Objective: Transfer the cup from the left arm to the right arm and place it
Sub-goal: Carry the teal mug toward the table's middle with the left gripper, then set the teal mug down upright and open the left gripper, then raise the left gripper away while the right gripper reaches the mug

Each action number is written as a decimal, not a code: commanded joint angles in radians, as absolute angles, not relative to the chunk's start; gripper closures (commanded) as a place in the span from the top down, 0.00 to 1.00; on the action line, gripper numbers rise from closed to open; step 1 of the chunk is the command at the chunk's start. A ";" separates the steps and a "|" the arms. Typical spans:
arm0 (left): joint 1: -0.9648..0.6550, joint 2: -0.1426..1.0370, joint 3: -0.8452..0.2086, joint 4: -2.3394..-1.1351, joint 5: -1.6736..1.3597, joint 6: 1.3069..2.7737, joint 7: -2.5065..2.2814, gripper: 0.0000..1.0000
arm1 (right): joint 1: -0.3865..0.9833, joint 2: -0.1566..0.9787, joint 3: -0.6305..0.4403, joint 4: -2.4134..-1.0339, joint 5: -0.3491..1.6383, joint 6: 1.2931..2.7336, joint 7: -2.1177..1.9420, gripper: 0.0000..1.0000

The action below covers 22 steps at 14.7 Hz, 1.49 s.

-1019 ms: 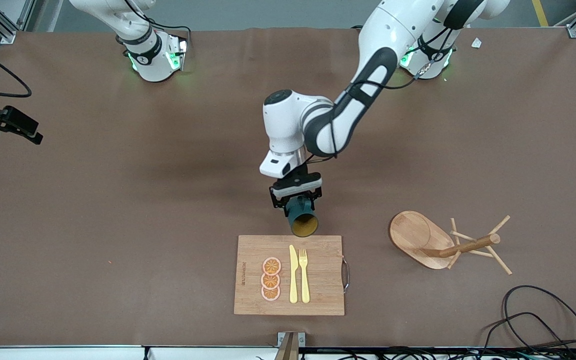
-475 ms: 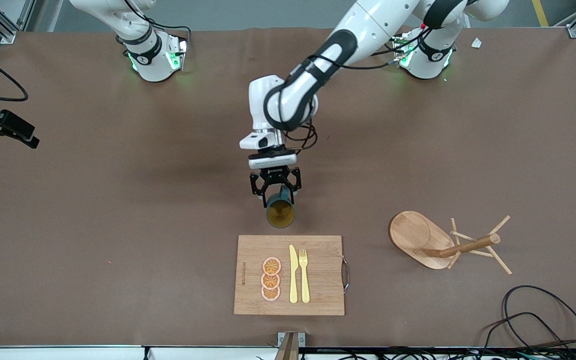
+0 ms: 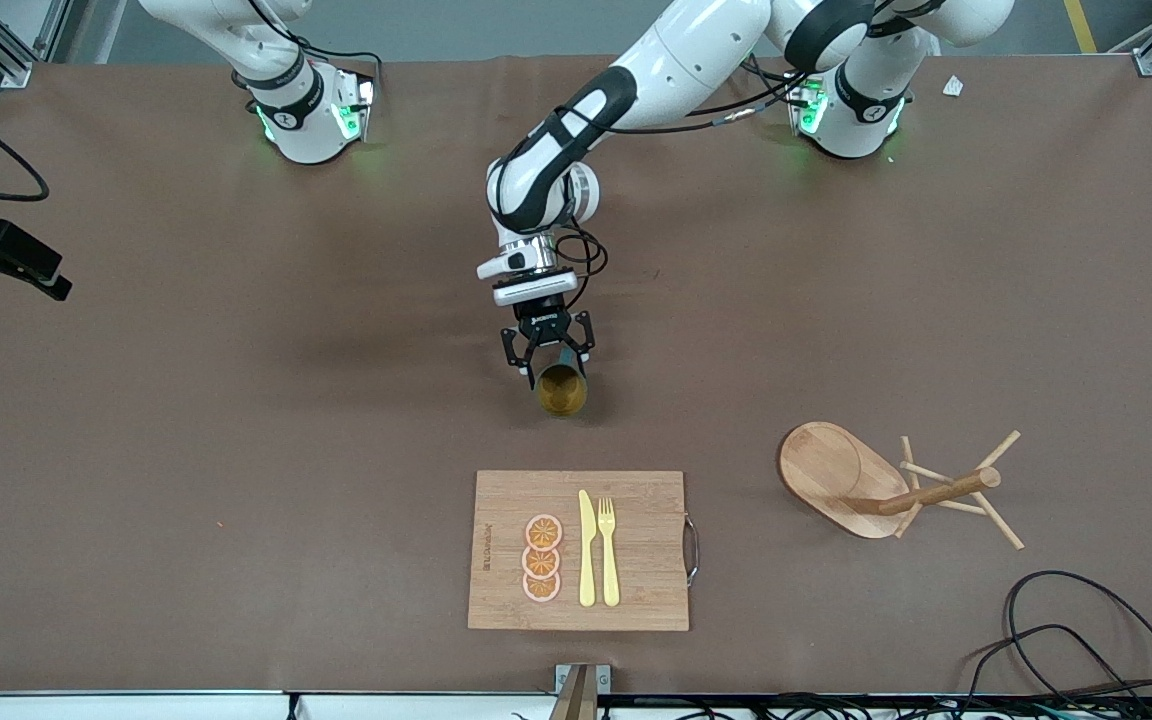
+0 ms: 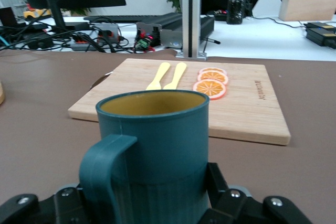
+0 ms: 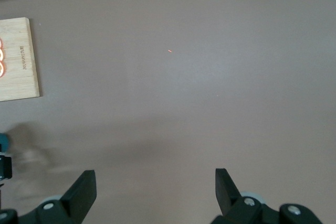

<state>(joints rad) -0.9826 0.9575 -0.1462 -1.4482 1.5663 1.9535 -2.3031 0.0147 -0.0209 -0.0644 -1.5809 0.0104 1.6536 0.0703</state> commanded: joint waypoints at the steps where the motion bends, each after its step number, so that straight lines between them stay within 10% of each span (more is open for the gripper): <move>1: -1.020 0.992 -0.135 -1.419 1.583 1.887 -2.358 0.44 | 0.008 -0.028 -0.060 -1.580 0.028 1.655 0.067 1.00; 4: -1.040 1.012 -0.135 -1.422 1.585 1.859 -2.411 0.56 | 0.005 -0.028 -0.060 -1.580 0.028 1.655 0.066 1.00; 7: -1.066 1.009 -0.137 -1.425 1.579 1.832 -2.407 1.00 | 0.008 -0.029 -0.060 -1.580 0.028 1.654 0.067 1.00; 14: -1.147 0.956 -0.210 -1.419 1.352 1.669 -2.356 1.00 | 0.009 -0.029 -0.060 -1.580 0.025 1.661 0.069 1.00; 22: -1.091 0.631 -0.236 -1.417 0.961 1.646 -2.100 1.00 | 0.014 -0.029 -0.055 -1.580 0.020 1.654 0.049 1.00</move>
<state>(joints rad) -1.1421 0.7307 -0.2391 -1.3854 1.0473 1.6435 -2.1712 0.0156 -0.0210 -0.0608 -1.5792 0.0169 1.6593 0.0674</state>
